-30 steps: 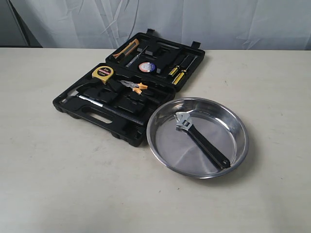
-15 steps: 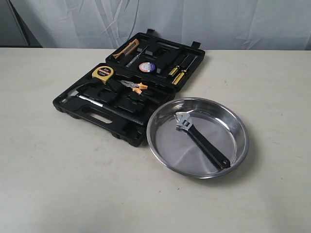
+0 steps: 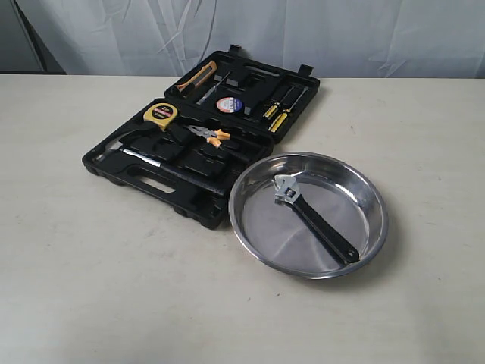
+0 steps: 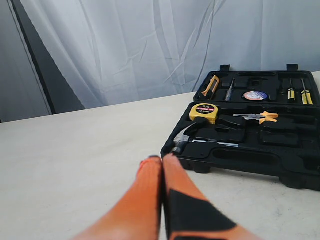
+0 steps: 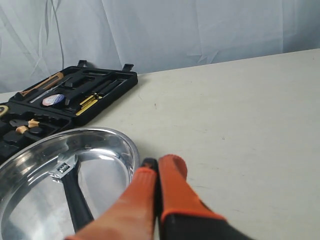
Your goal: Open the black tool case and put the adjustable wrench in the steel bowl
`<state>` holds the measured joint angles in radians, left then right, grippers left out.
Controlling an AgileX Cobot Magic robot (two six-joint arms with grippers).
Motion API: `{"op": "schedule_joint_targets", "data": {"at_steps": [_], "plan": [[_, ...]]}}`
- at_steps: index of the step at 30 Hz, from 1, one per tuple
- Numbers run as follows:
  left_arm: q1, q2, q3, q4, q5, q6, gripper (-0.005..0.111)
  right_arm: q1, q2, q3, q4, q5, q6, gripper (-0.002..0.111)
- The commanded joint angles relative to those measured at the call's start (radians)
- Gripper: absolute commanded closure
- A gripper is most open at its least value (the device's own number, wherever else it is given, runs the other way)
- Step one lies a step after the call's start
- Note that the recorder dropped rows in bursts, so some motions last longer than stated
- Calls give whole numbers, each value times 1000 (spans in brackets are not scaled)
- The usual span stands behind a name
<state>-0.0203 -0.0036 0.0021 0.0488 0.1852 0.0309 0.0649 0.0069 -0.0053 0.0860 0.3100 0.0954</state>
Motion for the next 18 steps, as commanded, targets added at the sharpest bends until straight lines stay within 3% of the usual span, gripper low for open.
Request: {"op": "schedule_joint_targets", "data": {"at_steps": [1, 18], "plan": [[-1, 4, -2, -2, -6, -1, 106, -7, -7, 5, -2, -7, -5, 108], [-1, 4, -2, -2, -6, -1, 106, -7, -7, 5, 21, -6, -5, 108]]}}
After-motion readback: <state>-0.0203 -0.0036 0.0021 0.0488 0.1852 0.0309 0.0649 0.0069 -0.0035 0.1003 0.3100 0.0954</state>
